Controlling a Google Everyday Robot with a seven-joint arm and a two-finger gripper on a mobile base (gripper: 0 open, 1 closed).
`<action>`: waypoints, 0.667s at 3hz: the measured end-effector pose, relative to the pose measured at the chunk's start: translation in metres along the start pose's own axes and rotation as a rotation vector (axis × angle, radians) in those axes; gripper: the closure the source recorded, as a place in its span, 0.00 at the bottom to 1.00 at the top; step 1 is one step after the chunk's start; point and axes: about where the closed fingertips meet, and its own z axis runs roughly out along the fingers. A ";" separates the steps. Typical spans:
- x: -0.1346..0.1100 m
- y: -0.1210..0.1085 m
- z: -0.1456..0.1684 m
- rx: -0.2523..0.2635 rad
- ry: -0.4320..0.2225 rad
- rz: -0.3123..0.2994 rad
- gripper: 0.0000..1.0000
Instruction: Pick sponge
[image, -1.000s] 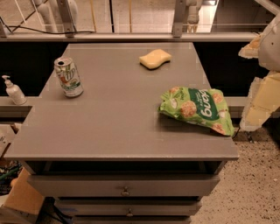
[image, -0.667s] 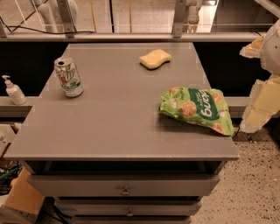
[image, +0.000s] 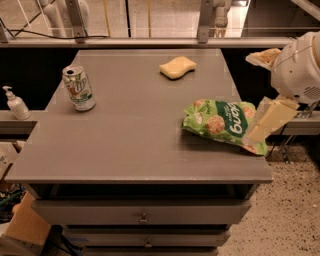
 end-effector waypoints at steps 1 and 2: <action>-0.025 -0.047 0.028 0.082 -0.119 -0.030 0.00; -0.054 -0.092 0.054 0.133 -0.190 -0.053 0.00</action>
Offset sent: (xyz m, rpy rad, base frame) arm 0.1822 0.0882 0.0300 0.2129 -0.2693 0.0918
